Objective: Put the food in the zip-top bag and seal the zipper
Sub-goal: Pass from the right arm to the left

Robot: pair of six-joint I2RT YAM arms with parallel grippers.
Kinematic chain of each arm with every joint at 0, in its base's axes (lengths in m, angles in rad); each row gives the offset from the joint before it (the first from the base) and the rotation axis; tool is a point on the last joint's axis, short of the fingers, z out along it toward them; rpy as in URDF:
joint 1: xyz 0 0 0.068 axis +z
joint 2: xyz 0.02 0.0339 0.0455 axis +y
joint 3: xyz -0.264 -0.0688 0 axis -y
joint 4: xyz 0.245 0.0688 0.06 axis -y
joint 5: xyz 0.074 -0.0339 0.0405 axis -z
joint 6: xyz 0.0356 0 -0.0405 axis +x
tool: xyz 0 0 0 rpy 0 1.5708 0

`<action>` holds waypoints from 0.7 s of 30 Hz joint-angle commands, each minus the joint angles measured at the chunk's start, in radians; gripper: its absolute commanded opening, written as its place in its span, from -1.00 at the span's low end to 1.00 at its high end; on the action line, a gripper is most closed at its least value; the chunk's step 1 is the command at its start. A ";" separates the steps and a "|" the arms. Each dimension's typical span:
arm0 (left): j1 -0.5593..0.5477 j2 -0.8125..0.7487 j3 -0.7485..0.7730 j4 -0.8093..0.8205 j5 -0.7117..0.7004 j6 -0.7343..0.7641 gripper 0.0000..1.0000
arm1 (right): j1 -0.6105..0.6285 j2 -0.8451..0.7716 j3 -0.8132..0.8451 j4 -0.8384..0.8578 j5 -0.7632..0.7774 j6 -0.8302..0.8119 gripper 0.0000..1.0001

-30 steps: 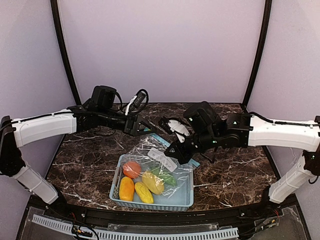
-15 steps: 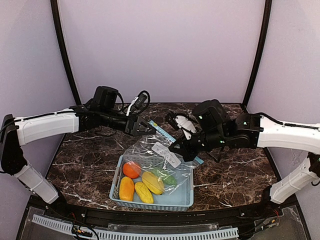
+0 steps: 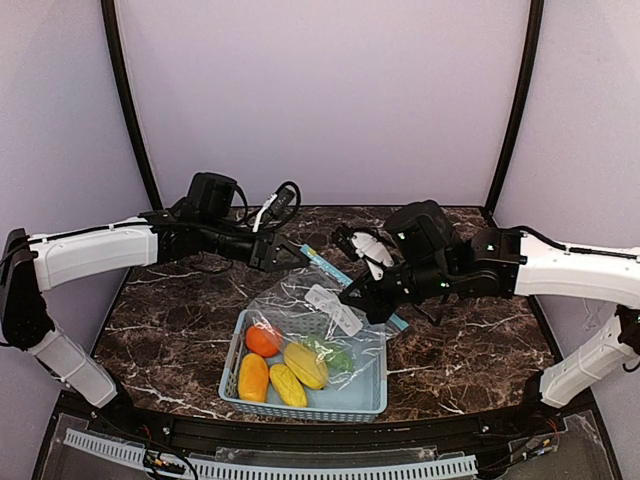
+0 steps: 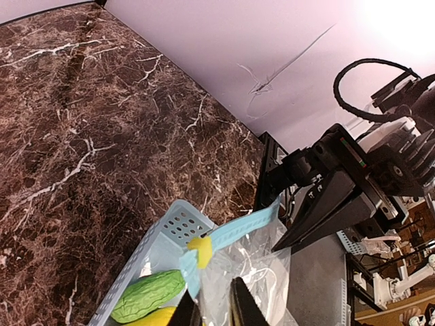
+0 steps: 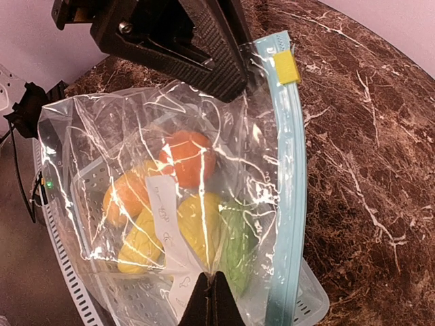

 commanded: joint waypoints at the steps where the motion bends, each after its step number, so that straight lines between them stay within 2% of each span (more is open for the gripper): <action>1: 0.001 -0.013 0.026 -0.029 -0.010 0.023 -0.81 | 0.006 -0.025 -0.019 0.016 0.042 0.013 -1.00; 2: 0.000 -0.014 0.027 -0.034 -0.011 0.031 -0.93 | 0.007 -0.027 -0.021 0.016 0.043 0.015 -0.98; 7: 0.000 -0.017 0.027 -0.034 0.005 0.055 -0.99 | 0.007 -0.068 -0.038 0.037 0.041 0.034 0.05; 9: -0.001 -0.020 0.026 -0.021 0.040 0.064 -0.99 | 0.004 -0.096 -0.049 0.067 0.049 0.050 0.27; 12: -0.002 -0.026 0.026 -0.011 0.101 0.086 -0.99 | -0.027 -0.127 -0.063 0.115 0.027 0.082 0.37; 16: -0.015 -0.029 0.027 -0.018 0.145 0.120 -0.99 | -0.094 -0.132 -0.078 0.205 -0.100 0.112 0.34; 18: -0.026 -0.027 0.033 -0.036 0.157 0.139 -0.99 | -0.129 -0.114 -0.071 0.234 -0.174 0.110 0.30; 21: -0.043 -0.023 0.041 -0.061 0.160 0.173 -0.99 | -0.181 -0.054 -0.018 0.239 -0.300 0.101 0.10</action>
